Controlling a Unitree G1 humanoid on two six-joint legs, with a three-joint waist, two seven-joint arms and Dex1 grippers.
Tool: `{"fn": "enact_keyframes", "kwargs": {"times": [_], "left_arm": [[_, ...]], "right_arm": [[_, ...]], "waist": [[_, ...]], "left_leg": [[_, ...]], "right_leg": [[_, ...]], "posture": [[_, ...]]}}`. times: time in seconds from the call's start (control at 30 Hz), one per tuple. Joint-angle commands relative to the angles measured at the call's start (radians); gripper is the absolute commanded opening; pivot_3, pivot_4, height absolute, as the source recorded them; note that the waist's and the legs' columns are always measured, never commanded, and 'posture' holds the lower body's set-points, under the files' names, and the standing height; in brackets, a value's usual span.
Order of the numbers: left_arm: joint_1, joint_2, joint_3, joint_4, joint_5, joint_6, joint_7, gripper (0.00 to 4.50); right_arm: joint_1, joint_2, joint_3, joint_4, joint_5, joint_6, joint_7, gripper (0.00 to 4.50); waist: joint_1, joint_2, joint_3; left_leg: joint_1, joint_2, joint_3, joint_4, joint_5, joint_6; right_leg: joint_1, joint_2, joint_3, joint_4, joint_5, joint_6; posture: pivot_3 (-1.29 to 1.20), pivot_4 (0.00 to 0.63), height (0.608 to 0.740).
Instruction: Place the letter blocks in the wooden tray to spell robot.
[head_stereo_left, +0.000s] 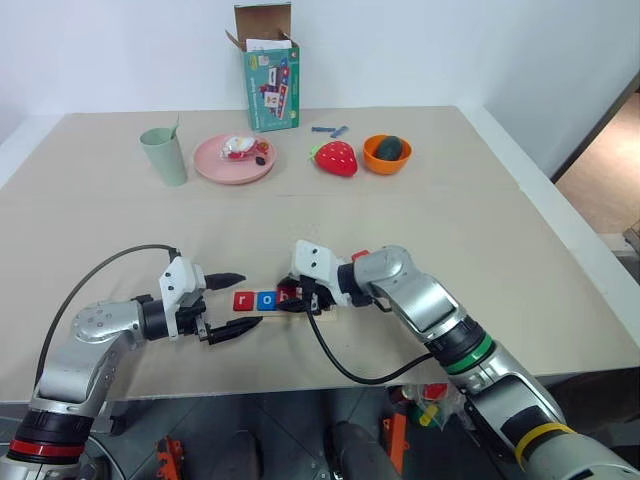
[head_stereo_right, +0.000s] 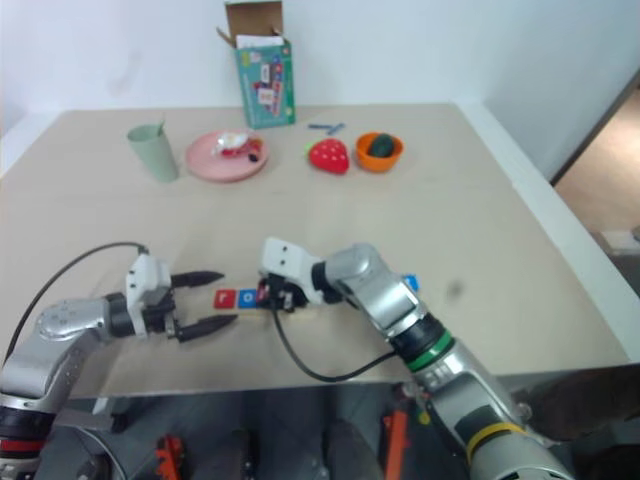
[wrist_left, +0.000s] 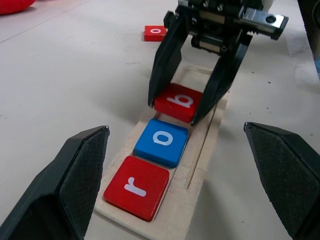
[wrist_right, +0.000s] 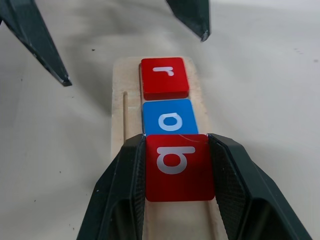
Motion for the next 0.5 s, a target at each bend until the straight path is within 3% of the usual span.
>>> {"fn": "enact_keyframes", "kwargs": {"times": [0.03, 0.5], "left_arm": [[0.008, 0.011, 0.034, -0.029, -0.001, -0.024, 0.007, 4.5], [0.009, 0.014, 0.034, -0.016, 0.008, -0.036, 0.008, 4.5]], "right_arm": [[-0.026, 0.005, 0.0, -0.003, -0.009, -0.026, 0.021, 1.8], [-0.03, 0.0, -0.039, 0.02, -0.013, -0.024, 0.045, 1.8]], "waist": [[0.0, 0.0, 0.0], [0.0, 0.0, 0.0]], "left_leg": [[0.0, 0.0, 0.0, 0.0, 0.0, 0.0], [0.0, 0.0, 0.0, 0.0, 0.0, 0.0]], "right_leg": [[0.0, 0.0, 0.0, 0.0, 0.0, 0.0], [0.0, 0.0, 0.0, 0.0, 0.0, 0.0]], "posture": [[0.0, 0.15, 0.74], [0.0, 0.15, 0.74]]}}
